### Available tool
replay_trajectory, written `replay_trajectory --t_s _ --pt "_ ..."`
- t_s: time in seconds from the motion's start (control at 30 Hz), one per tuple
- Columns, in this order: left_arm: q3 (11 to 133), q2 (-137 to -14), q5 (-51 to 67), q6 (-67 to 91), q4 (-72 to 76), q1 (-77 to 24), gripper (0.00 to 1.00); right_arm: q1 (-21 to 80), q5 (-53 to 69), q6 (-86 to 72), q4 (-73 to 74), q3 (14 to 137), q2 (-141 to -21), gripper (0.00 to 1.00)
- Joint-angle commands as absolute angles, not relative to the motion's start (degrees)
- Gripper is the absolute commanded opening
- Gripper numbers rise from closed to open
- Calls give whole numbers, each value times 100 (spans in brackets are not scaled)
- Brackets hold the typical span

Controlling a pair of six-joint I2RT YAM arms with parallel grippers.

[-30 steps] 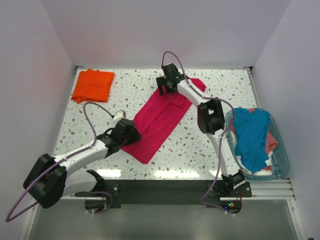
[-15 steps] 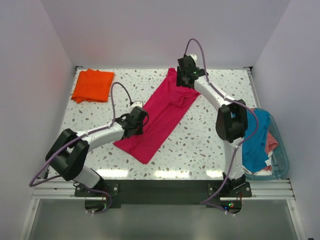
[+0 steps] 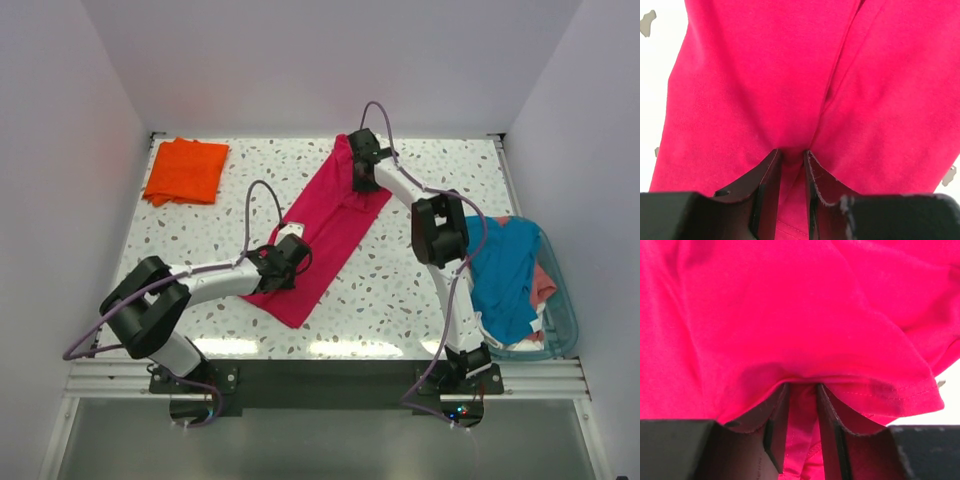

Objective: Fold and stack the t-shirts
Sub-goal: Fold the tshirt

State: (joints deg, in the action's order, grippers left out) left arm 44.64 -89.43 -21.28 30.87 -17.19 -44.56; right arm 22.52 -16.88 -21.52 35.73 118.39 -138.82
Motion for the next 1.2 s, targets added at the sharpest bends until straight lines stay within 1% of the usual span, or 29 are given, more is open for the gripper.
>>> replay_trajectory --t_s 0.0,0.1,0.13,0.2,0.23,0.27,0.3,0.4,0.5,0.57,0.67,0.83,0.9,1.0,1.03,1.07,1.1,1.13,1.17 --pt "4140 -9018 -1908 3602 -1618 -4702 29 2215 -1574 -1716 3850 12216 -14203 34" --pt "3982 -9017 -1504 4041 -1267 -5061 29 2215 -1433 -1356 3815 12480 -14334 36" --pt "3999 -9052 -1433 4165 -1170 -5167 29 2215 -1398 -1275 3806 12550 -14361 39" --pt "4148 -9166 -1389 4533 -1160 -5536 29 2215 -1336 -995 3744 12700 -14414 42" --pt "4183 -9193 -1354 4657 -1117 -5659 30 2215 -1292 -889 3727 12726 -14405 47" --pt "4279 -9211 -1319 4806 -1003 -5782 30 2215 -1283 -783 3657 12744 -14405 49" --pt "4315 -9272 -1301 5086 -932 -6027 31 2215 -1161 -652 3639 12744 -14379 50" --pt "4561 -9491 -1213 5491 -686 -6424 33 2224 -915 -537 3595 12630 -14247 58" --pt "4772 -9580 -1248 5607 -589 -6583 37 2259 -975 -448 3569 12420 -14011 64" --pt "4895 -9519 -1353 5599 -641 -6574 39 2250 -1098 -483 3586 12244 -13757 67" --pt "5062 -9265 -1608 5485 -905 -6557 43 2241 -1265 -615 3516 12059 -13318 71" --pt "5115 -8474 -1906 5379 -1360 -6530 48 2241 -1213 -922 3156 11576 -12455 75" --pt "5054 -8071 -2039 5335 -1450 -6460 51 2241 -1169 -1019 2989 11347 -12105 75" --pt "4870 -7674 -2057 5239 -1590 -6285 55 2241 -1107 -1308 3111 11005 -11744 75" --pt "4808 -7595 -2057 5230 -1704 -6241 56 2250 -1125 -1440 3129 10812 -11359 74" --pt "4625 -7515 -2022 5212 -1722 -6145 56 2250 -1125 -1589 3120 10280 -11121 72" --pt "4501 -7367 -1943 5203 -1731 -6100 57 2259 -1038 -1921 3077 9926 -10875 68" --pt "4230 -7278 -1725 5177 -1662 -6047 57 2285 -985 -2012 2963 9140 -10246 64" --pt "4097 -7138 -1601 5151 -1609 -5995 57 2346 -1045 -2282 2875 8758 -9970 57"
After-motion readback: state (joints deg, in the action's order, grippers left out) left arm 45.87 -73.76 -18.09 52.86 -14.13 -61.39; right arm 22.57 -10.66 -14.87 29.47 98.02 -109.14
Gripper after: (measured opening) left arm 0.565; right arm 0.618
